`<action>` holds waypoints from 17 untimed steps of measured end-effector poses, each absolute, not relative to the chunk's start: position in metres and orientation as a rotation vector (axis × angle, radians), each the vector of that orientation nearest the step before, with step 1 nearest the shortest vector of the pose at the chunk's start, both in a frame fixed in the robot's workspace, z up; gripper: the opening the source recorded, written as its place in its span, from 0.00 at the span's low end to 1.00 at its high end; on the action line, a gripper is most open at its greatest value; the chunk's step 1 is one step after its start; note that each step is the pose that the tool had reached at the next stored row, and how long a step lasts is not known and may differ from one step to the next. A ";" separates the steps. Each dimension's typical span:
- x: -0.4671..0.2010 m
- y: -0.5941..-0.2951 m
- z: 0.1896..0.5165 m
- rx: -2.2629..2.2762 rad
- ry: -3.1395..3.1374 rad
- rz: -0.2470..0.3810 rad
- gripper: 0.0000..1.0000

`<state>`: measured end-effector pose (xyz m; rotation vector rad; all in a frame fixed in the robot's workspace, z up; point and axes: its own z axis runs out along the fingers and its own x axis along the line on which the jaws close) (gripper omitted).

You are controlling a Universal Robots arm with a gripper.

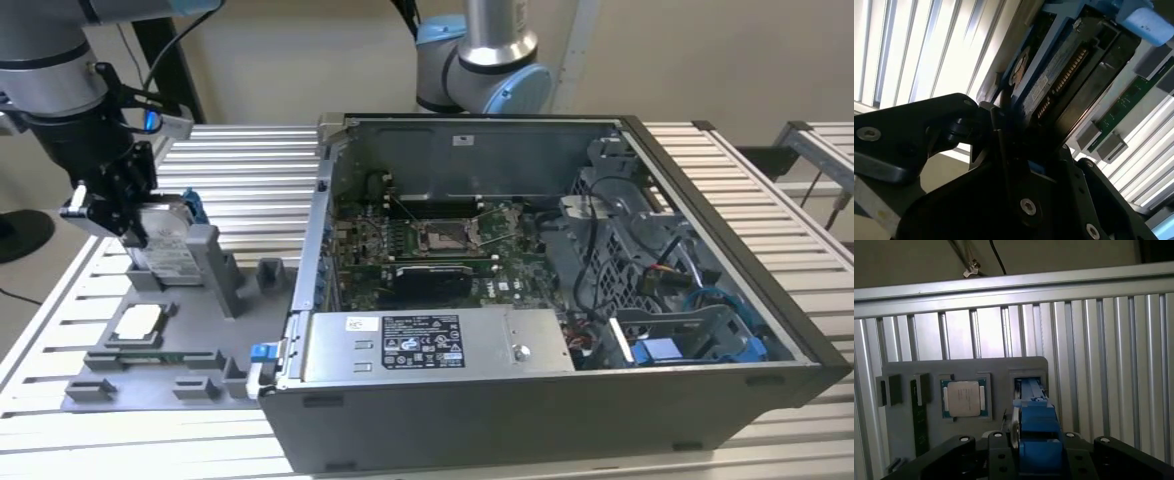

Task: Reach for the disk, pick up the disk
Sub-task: 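Pick up the disk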

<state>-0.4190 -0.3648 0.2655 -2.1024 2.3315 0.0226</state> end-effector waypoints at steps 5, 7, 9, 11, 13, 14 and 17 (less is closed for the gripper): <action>-0.419 -0.365 0.268 -2.102 2.332 0.023 0.00; -0.419 -0.365 0.271 -2.102 2.332 0.023 0.00; -0.419 -0.365 0.275 -2.102 2.331 0.022 0.00; -0.419 -0.365 0.279 -2.102 2.331 0.022 0.00; -0.419 -0.365 0.284 -2.102 2.331 0.022 0.00; -0.419 -0.365 0.287 -2.102 2.331 0.022 0.00; -0.419 -0.365 0.293 -2.103 2.331 0.023 0.00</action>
